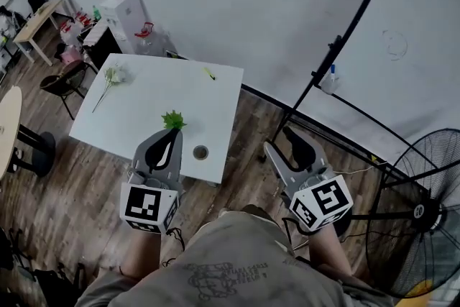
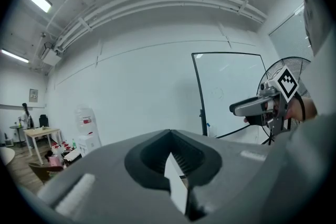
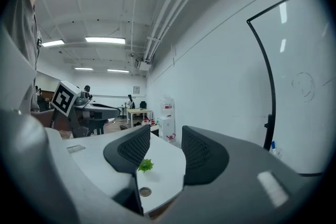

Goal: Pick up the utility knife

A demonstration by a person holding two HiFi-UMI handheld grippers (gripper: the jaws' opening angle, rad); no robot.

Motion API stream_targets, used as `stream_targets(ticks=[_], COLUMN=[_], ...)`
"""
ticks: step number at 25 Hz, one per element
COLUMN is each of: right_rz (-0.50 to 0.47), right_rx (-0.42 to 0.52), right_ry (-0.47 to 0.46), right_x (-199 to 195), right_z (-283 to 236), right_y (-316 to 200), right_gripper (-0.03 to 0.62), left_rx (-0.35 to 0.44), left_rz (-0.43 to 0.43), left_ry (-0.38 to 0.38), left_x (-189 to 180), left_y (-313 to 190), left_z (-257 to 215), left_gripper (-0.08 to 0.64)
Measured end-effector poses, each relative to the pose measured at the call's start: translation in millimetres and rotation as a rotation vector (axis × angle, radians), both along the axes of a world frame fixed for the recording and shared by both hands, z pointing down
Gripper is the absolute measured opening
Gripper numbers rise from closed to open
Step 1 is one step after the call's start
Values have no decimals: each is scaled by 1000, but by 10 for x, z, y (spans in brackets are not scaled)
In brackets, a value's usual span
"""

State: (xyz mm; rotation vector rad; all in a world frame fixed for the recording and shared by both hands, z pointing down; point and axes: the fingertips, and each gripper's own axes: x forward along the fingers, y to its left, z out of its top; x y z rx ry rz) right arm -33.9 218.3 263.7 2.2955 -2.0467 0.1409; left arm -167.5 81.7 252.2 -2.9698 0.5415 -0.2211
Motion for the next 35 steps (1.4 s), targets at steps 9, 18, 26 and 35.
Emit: stream_targets(ticks=[9,18,26,35], right_rz=[-60,-220,-372,-498], right_rx=[-3,-53,-98,-140], right_ry=[-25,-42,-46,-38], right_x=[446,1109,1732,2141], right_z=[115,307,429,621], right_y=[-554,-1402,-2163,-2884], right_gripper=[206,206,206,202], left_rx=[-7,-16,-52,-82], left_rz=[-60,-211,-372,-517], left_ry=[-34,-57,-91,-154], left_x=[294,820,1265,1456], left_y=[-367,-964,-1506,-1890], left_z=[116,135,300,492], left_gripper=[0,0,0,0])
